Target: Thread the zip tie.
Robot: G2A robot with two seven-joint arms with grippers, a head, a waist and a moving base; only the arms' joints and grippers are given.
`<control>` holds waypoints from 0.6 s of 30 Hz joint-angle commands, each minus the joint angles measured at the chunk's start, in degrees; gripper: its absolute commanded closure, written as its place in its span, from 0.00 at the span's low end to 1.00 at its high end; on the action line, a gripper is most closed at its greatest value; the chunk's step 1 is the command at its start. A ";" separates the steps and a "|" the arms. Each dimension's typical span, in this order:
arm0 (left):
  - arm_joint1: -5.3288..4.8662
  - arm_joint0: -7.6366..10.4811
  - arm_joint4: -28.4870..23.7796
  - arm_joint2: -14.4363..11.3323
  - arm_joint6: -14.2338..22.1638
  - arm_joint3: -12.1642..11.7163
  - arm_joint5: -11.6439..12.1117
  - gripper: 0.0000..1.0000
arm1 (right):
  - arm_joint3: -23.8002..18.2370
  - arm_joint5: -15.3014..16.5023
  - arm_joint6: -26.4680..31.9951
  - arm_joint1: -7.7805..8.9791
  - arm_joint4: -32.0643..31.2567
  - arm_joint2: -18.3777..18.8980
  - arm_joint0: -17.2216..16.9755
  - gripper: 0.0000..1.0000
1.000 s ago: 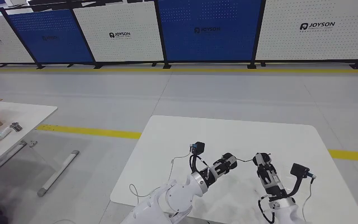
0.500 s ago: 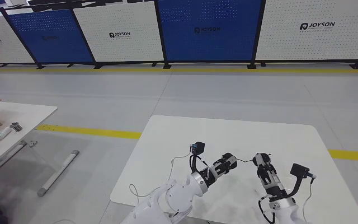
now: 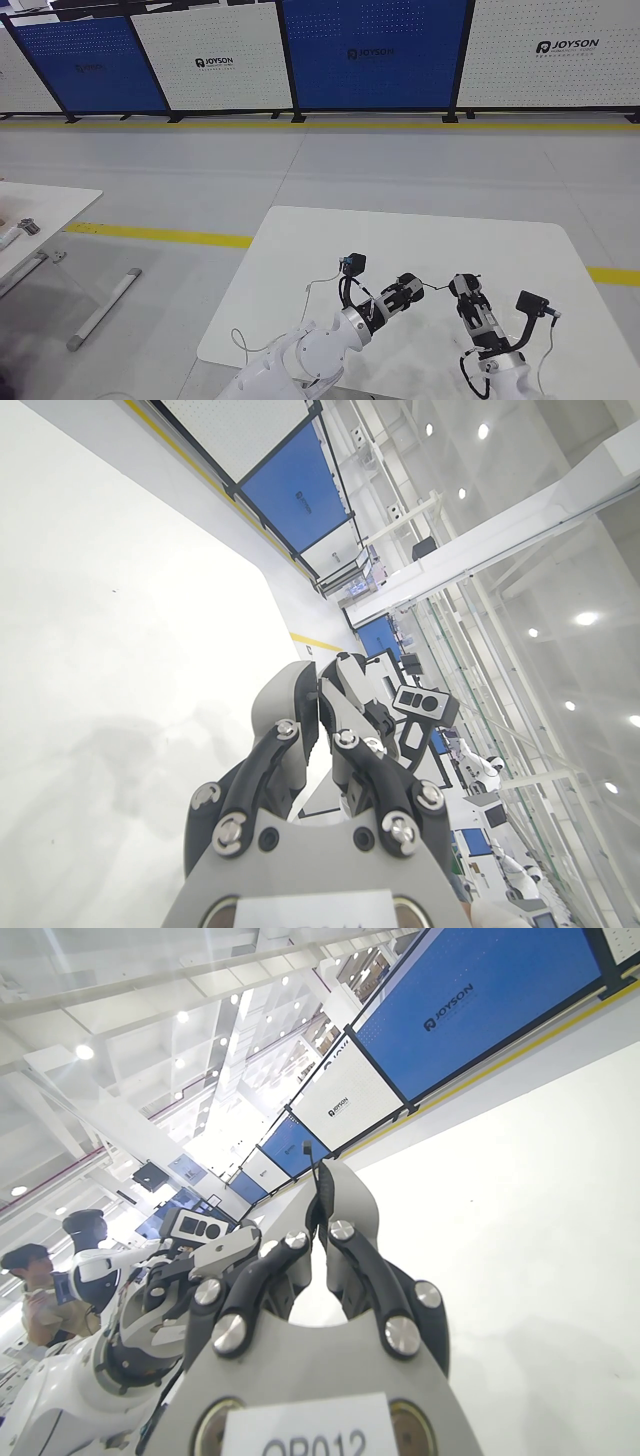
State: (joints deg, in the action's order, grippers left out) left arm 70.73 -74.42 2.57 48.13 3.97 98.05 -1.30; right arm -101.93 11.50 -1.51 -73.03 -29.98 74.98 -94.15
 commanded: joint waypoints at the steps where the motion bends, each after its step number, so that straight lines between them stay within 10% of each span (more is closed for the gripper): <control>1: 0.00 0.00 0.00 0.00 0.00 0.00 0.00 1.00 | -0.01 -0.01 -0.01 0.00 -0.02 0.00 0.00 1.00; 18: 0.00 0.00 0.00 0.00 0.00 0.00 0.00 1.00 | 0.07 -0.47 0.03 -0.07 0.01 -0.17 0.34 1.00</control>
State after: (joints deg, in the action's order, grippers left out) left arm 70.73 -74.42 2.57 48.13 3.97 98.05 -1.30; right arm -101.90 11.20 -1.47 -73.08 -29.96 74.89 -93.95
